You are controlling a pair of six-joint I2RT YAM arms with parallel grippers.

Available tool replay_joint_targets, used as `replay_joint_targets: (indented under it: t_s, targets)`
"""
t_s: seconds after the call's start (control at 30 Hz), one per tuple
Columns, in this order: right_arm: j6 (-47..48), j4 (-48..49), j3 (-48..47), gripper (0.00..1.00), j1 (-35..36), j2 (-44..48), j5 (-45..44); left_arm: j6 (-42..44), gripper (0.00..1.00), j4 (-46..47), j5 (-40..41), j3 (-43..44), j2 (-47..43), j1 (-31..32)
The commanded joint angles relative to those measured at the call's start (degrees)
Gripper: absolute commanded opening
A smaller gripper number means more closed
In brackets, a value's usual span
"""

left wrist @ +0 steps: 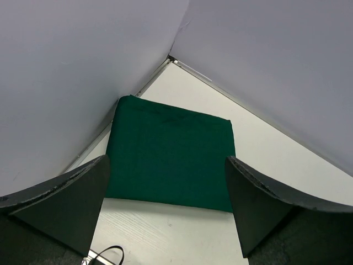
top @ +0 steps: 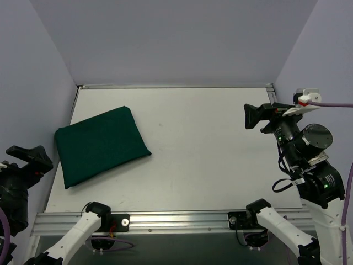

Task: Open and lay out the surgical kit
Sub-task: Move the surgical kit at the center of the board.

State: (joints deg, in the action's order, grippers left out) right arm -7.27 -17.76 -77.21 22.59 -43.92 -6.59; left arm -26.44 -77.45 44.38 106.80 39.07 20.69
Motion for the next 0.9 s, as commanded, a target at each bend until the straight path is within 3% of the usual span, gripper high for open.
replay_joint_targets:
  t_s: [0.0,0.3,0.53,0.67,0.87]
  targets:
    - [0.1,3.3,0.6,1.00,0.4,-1.1,0.8,-0.8,0.94,-11.4,0.4,-0.6,0.6,0.2]
    - [-2.9,2.7,1.2,1.00,0.4,-5.3,2.3,-0.9,0.94,-10.3,-1.5,-4.9,0.8,0.3]
    - [-6.3,3.1,4.3,1.00,0.4,-13.2,12.2,-3.0,0.94,-8.6,-9.5,-14.1,4.3,0.2]
    - [-8.5,2.6,5.4,1.00,1.1,-19.5,13.6,-4.5,0.94,-3.3,-14.9,-20.6,8.2,0.2]
    - [-10.4,8.2,7.2,1.00,8.7,-29.4,10.2,-5.1,0.94,8.9,-19.4,-31.1,13.6,-0.9]
